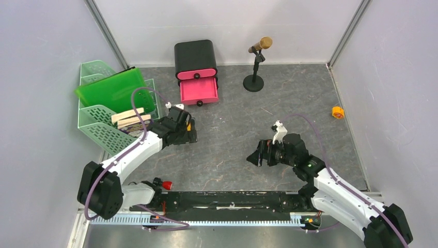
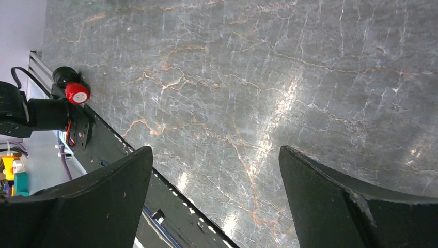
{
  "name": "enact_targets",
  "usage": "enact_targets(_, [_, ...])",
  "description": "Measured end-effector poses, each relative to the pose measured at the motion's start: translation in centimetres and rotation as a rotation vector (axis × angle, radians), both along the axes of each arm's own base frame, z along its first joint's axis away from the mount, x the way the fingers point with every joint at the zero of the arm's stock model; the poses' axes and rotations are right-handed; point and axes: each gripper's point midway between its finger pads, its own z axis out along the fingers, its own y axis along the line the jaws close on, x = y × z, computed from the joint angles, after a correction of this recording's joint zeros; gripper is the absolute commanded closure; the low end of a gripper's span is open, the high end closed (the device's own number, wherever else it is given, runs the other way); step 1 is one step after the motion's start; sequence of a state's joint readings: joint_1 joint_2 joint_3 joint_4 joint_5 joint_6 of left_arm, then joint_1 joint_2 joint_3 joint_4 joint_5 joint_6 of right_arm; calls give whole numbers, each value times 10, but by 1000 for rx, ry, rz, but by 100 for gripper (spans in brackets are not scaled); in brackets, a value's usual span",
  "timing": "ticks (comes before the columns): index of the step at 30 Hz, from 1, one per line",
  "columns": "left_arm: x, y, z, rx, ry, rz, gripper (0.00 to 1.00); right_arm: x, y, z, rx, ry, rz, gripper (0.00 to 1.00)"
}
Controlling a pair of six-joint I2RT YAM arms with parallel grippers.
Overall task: Organize the desk
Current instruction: Pick up the stationery from the center of the board.
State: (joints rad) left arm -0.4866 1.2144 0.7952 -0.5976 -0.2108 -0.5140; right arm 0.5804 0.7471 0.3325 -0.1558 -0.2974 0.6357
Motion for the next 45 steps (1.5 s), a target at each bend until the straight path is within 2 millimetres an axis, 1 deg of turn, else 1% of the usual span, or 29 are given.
enact_targets(4, [4, -1, -7, 24, 26, -13, 1, -2, 1, -10, 4, 24, -5, 2])
enact_targets(12, [2, -1, -37, 78, 128, -20, 6, -3, 1, -6, 54, -5, -21, 2])
enact_targets(18, [2, 2, -58, 120, 187, -18, 17, -7, -3, -14, 62, 1, -40, 2])
enact_targets(22, [7, 2, -67, 146, 211, -20, 21, -7, -3, -18, 54, 17, -40, 2])
enact_targets(29, [19, -2, -67, 151, 193, -16, 21, -8, -4, -25, 37, 42, -40, 2])
enact_targets(33, [23, -2, -66, 160, 183, -14, 25, -8, -3, -25, 37, 43, -41, 2])
enact_targets(35, [24, -1, -66, 163, 181, -14, 33, -8, -3, -27, 34, 46, -41, 2])
enact_targets(41, [25, 1, -66, 169, 178, -15, 45, -9, -2, -30, 30, 61, -34, 2])
enact_targets(44, [25, 2, -66, 171, 179, -15, 56, -9, -2, -29, 34, 60, -29, 2])
enact_targets(45, [25, 2, -66, 172, 179, -16, 58, -9, -1, -29, 34, 61, -29, 2])
